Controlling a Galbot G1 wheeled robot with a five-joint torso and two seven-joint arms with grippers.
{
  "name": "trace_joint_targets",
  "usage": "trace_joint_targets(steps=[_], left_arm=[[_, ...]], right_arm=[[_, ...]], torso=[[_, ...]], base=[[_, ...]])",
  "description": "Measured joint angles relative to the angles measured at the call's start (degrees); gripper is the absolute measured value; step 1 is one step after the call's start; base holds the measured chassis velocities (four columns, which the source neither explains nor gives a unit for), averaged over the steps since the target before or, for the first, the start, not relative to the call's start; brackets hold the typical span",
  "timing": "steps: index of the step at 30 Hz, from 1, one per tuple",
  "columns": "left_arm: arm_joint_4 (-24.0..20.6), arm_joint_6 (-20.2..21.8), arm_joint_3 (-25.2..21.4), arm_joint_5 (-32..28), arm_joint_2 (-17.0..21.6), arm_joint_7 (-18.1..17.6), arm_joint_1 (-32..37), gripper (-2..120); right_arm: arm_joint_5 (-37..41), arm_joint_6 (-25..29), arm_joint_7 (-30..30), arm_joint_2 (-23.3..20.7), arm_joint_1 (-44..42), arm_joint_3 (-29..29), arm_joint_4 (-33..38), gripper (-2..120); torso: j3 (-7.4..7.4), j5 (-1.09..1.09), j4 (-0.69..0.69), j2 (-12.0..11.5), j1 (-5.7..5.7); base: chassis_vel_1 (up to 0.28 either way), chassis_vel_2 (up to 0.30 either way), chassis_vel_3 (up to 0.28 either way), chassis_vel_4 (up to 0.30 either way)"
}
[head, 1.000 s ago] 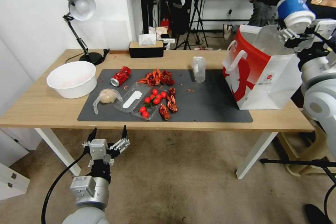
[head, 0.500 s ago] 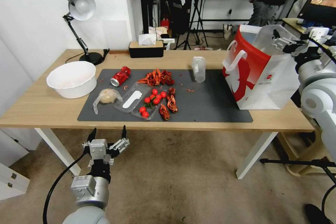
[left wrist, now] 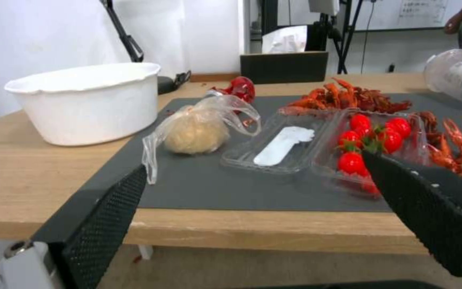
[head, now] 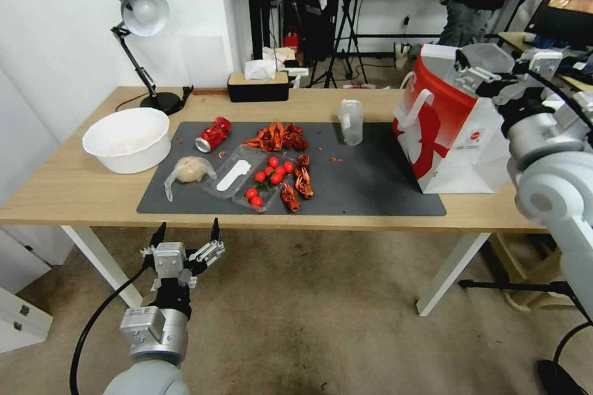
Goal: Pick up the trash from the table and place it into the takeout bag.
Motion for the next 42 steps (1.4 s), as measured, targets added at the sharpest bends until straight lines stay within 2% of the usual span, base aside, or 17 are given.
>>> trace_joint_targets(steps=[6,13,16,17,20,22,28,33,42], left_arm=[[-0.1,0.0,0.0,-0.1,0.2,0.0,0.0,100],[-0.4,0.0,-0.2,-0.2,0.1,-0.1,0.3,100],[-0.4,0.0,-0.6,-0.5,0.3,-0.1,0.4,100],[-0.4,0.0,-0.6,-0.5,0.3,-0.1,0.4,100],[-0.4,0.0,-0.6,-0.8,0.3,-0.1,0.3,100],[-0.4,0.0,-0.6,-0.8,0.3,-0.1,0.3,100],[-0.4,-0.1,-0.5,-0.9,0.4,-0.1,0.3,100],[-0.4,-0.1,-0.2,-0.9,0.5,-0.1,0.1,100],[0.0,-0.1,-0.2,-0.9,0.6,0.0,-0.1,100]], right_arm=[[-2.0,2.9,-2.0,2.6,-9.2,1.2,4.8,100],[-9.4,6.3,-3.3,7.4,-19.6,1.8,8.5,100],[-14.0,10.3,-5.6,12.2,-26.5,1.7,8.9,100],[-14.0,10.3,-5.6,12.2,-26.5,1.7,8.9,100],[-18.5,15.3,-8.0,17.8,-34.3,1.5,9.1,100],[-18.9,15.7,-8.1,18.2,-35.0,1.5,9.1,100],[-24.8,23.9,-11.3,22.6,-41.5,0.1,5.3,100],[-26.5,27.8,-12.9,24.5,-43.0,-1.1,1.9,100],[-27.0,29.6,-14.2,25.2,-43.1,-2.3,-1.4,100]], torso=[[0.0,0.02,-0.02,0.0,0.0],[0.0,0.0,0.0,0.0,0.0],[0.0,0.01,0.0,0.0,0.0],[0.0,0.01,0.0,0.0,0.0],[0.0,0.01,-0.01,0.0,0.0],[0.0,0.01,-0.02,0.0,-0.01],[0.0,0.01,0.0,0.0,-0.01],[0.0,0.01,0.0,0.0,0.0],[0.01,0.01,0.0,0.0,0.0]], base=[[0.0,0.0,0.0,0.0],[0.0,0.0,0.0,0.0],[0.0,0.0,0.0,0.0],[0.0,0.0,0.0,0.0],[0.0,0.0,0.0,0.0],[0.0,0.0,0.0,0.0],[0.0,0.0,0.0,0.0],[0.0,0.0,0.0,0.0],[0.0,0.0,0.0,0.0]])
